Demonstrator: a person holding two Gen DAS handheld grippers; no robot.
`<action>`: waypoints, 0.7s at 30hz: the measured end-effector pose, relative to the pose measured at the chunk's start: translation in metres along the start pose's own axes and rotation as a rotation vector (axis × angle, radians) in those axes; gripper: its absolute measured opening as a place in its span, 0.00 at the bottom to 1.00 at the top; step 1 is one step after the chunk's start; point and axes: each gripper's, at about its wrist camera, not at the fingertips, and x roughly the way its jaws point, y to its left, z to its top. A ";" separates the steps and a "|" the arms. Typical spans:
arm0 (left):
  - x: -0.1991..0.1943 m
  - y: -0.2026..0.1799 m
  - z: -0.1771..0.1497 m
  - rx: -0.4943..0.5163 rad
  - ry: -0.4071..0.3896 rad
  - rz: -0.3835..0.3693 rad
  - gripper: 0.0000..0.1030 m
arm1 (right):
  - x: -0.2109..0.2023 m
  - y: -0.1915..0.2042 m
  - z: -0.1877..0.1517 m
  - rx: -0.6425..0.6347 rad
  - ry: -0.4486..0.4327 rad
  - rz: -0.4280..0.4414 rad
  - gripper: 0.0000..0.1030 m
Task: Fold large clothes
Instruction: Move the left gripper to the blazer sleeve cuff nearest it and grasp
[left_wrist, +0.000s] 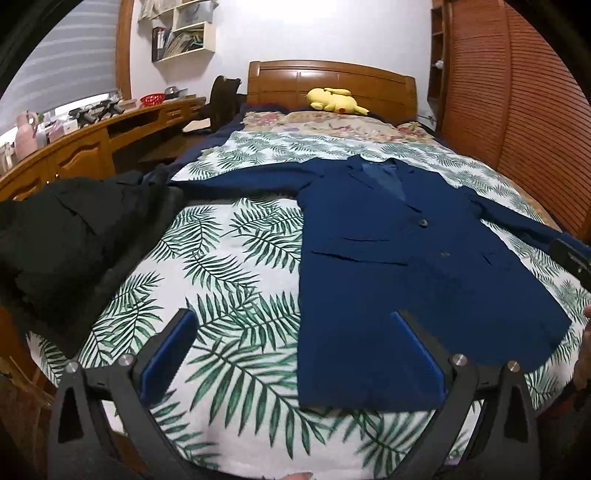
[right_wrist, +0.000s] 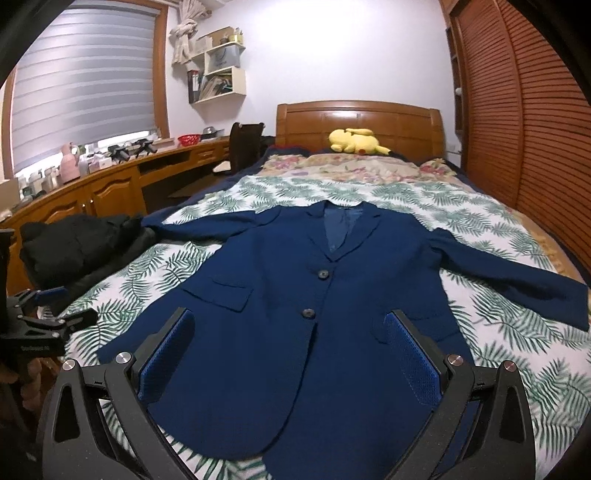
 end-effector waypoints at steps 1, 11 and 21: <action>0.005 0.001 0.002 -0.003 0.003 0.000 1.00 | 0.007 -0.001 0.001 -0.007 0.001 0.002 1.00; 0.073 0.031 0.041 -0.004 0.081 0.025 1.00 | 0.094 -0.003 0.021 -0.050 0.035 0.046 1.00; 0.161 0.071 0.105 -0.012 0.110 0.052 1.00 | 0.165 0.000 0.027 -0.115 0.090 0.081 1.00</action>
